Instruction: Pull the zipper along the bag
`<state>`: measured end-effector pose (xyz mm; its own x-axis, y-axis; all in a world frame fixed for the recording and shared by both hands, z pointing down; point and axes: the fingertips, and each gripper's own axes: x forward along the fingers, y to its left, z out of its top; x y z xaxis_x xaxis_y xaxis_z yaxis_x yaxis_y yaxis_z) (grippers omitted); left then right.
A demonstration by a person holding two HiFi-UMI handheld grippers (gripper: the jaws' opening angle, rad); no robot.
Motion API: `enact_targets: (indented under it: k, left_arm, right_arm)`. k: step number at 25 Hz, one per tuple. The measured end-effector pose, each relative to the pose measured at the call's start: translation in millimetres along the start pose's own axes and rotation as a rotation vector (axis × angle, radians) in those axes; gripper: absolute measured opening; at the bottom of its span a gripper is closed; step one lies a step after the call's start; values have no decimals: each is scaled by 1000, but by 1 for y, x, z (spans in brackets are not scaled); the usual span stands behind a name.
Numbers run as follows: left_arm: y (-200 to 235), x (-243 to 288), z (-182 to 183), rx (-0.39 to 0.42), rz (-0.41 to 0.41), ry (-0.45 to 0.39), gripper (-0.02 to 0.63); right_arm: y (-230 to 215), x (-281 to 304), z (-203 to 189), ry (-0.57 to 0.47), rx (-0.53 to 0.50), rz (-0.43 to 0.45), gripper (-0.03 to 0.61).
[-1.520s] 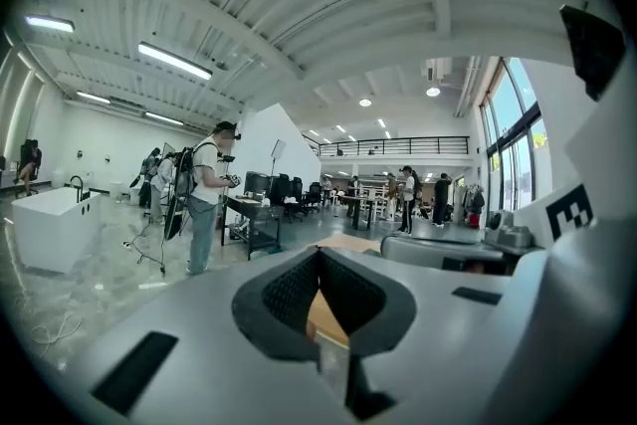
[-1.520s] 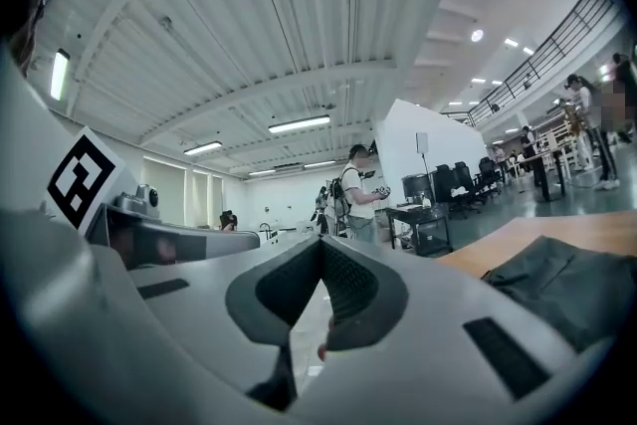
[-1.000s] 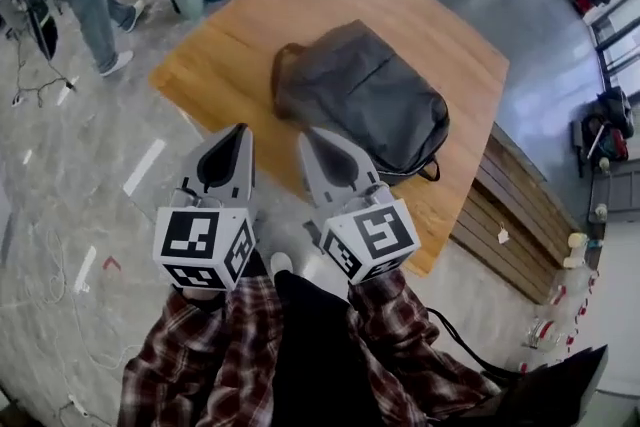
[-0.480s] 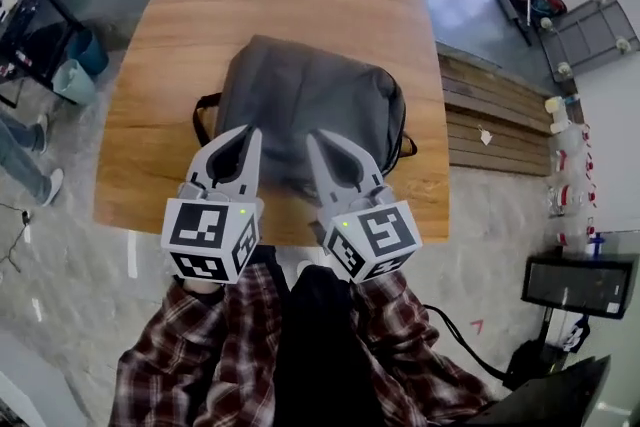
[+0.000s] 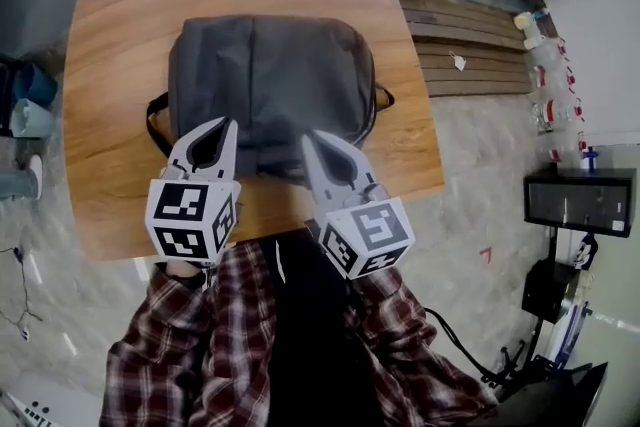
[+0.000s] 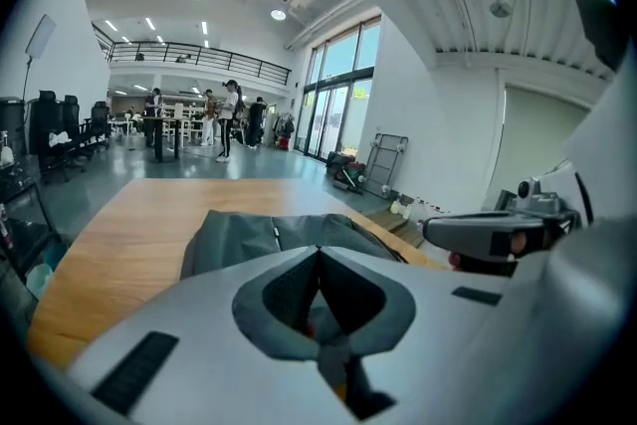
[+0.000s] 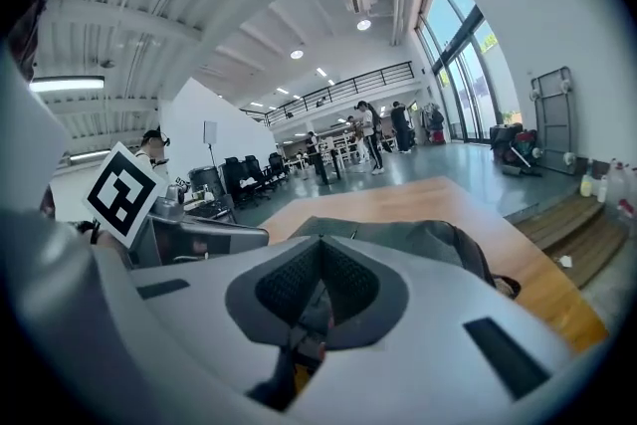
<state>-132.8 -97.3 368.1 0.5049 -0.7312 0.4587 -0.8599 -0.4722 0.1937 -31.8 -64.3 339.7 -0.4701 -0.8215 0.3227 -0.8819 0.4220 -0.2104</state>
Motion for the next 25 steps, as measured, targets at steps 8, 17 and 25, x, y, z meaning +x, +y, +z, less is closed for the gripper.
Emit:
enact_targets:
  k: [8, 17, 25]
  left_arm:
    - [-9, 16, -57, -27, -12, 129, 11]
    - [4, 36, -140, -55, 13, 309, 11]
    - [17, 43, -150, -192, -6, 320, 11]
  right_arm:
    - [-15, 18, -58, 200, -6, 54, 9]
    - [47, 27, -197, 705, -41, 287, 87]
    - [49, 45, -216, 745, -62, 183, 94]
